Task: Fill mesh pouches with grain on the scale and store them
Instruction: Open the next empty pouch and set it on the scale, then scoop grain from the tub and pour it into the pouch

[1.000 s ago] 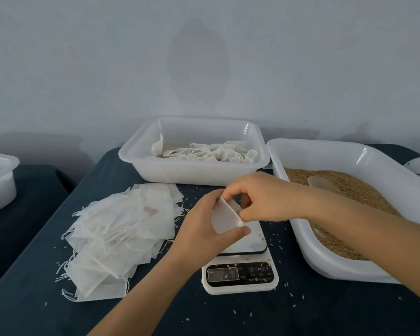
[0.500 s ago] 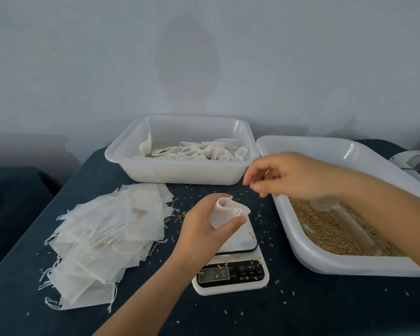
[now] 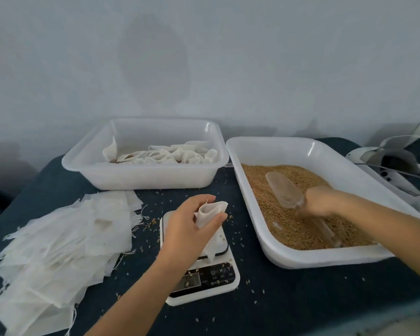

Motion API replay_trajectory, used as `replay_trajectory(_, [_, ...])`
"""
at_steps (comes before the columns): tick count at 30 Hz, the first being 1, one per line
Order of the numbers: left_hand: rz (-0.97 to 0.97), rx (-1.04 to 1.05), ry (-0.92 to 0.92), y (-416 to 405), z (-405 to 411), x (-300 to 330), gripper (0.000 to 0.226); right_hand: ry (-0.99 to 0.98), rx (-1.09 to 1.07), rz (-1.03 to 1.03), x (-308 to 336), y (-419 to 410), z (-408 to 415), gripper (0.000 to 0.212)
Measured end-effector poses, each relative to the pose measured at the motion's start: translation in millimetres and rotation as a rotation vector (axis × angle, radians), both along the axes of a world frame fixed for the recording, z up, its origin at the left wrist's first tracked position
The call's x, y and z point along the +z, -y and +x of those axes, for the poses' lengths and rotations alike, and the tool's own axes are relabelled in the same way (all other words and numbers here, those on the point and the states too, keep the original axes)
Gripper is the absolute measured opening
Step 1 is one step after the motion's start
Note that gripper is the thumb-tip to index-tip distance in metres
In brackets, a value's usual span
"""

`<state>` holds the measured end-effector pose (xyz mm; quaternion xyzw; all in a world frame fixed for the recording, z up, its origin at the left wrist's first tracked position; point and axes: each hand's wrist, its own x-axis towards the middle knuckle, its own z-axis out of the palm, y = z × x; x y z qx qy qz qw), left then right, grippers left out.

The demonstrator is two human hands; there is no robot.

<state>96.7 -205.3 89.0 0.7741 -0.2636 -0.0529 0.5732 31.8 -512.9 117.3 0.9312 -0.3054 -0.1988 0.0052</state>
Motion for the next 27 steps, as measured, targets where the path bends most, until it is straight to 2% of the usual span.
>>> replay_trajectory(5, [-0.003, -0.014, -0.001, -2, 3, -1, 0.026, 0.103, -0.028, 0.085, 7, 14, 0, 0.035])
replay_trajectory(8, [0.007, -0.004, 0.021, -5, 7, 1, 0.027, 0.208, -0.049, 0.223, 23, 22, -10, 0.02])
replay_trajectory(11, [0.014, 0.004, 0.043, -6, 10, 2, 0.033, 0.173, 0.011, 0.235, 42, 37, -22, 0.012])
replay_trajectory(13, [0.016, 0.002, 0.055, -7, 11, 3, 0.037, 0.116, 0.073, 0.2, 55, 50, -35, 0.011])
replay_trajectory(16, [0.042, -0.012, 0.087, -9, 11, 5, 0.04, 0.045, 0.089, 0.145, 69, 73, -53, 0.021])
replay_trajectory(21, [0.05, -0.038, 0.137, -7, 9, 6, 0.04, -0.191, 0.128, -0.115, 69, 114, -61, 0.028])
replay_trajectory(27, [0.048, -0.065, 0.154, -8, 9, 7, 0.038, -0.202, 0.117, -0.247, 62, 169, -69, 0.025])
